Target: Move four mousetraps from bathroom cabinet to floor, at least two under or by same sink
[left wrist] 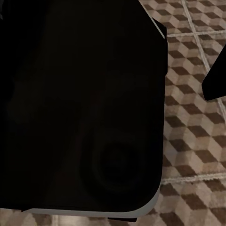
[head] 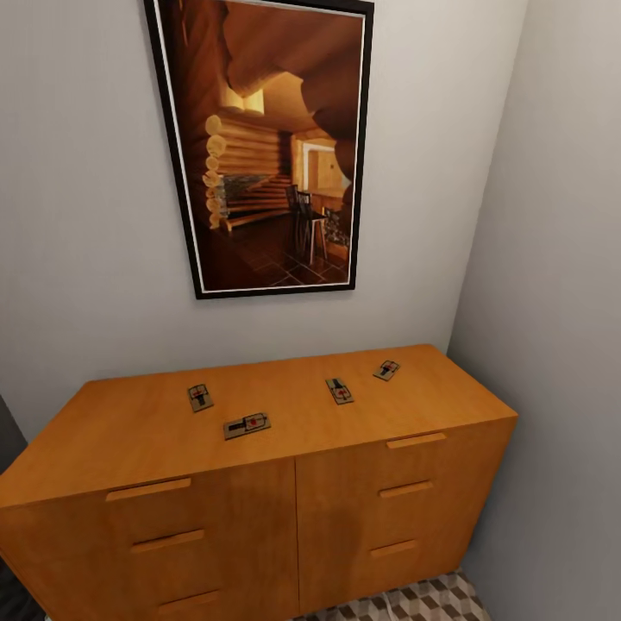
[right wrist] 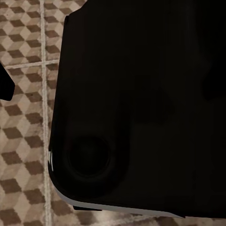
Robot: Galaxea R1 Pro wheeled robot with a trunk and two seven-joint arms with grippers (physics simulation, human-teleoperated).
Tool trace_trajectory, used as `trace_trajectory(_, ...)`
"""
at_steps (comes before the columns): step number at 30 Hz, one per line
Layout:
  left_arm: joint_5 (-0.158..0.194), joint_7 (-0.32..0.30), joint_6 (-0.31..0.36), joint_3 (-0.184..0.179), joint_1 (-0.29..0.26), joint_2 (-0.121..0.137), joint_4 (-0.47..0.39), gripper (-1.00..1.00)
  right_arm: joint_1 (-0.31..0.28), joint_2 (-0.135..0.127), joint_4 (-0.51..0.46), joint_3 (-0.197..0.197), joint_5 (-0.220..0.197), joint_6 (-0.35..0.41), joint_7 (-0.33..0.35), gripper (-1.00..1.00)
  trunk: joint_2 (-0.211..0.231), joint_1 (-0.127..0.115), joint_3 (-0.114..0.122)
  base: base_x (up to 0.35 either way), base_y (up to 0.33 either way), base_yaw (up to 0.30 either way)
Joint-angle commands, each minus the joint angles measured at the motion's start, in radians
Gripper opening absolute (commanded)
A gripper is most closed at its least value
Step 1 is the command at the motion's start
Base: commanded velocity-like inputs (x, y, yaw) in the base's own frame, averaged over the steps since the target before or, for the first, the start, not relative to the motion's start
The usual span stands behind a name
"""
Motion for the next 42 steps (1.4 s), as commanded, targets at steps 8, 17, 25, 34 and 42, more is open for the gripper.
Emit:
trace_trajectory(8,0.010,0.000,-0.002,0.000,0.000,0.000,0.000,1.00,0.000,0.000,0.000,0.000,0.003,-0.003,0.001,1.00,0.000,0.000,-0.001,0.000,0.000,0.000)
trace_trajectory(17,0.010,0.000,-0.002,0.000,0.000,0.000,0.000,1.00,0.000,0.000,0.000,0.000,0.003,-0.003,0.000,1.00,0.000,0.000,-0.001,0.000,0.000,0.000)
trace_trajectory(25,0.010,0.000,-0.002,0.000,0.000,0.000,0.000,1.00,0.000,0.000,0.000,0.000,0.003,-0.002,-0.001,1.00,0.000,0.000,-0.001,0.000,0.000,0.000)
trace_trajectory(34,0.010,0.000,-0.002,0.000,0.000,0.000,0.000,1.00,0.000,0.000,0.000,0.001,0.003,-0.002,-0.002,1.00,0.000,0.000,-0.001,0.000,0.000,0.000)
trace_trajectory(42,0.010,-0.001,-0.003,0.000,0.000,0.000,0.000,1.00,0.000,0.000,0.000,0.001,0.003,-0.003,-0.001,1.00,0.000,0.000,-0.001,0.000,0.000,0.000)
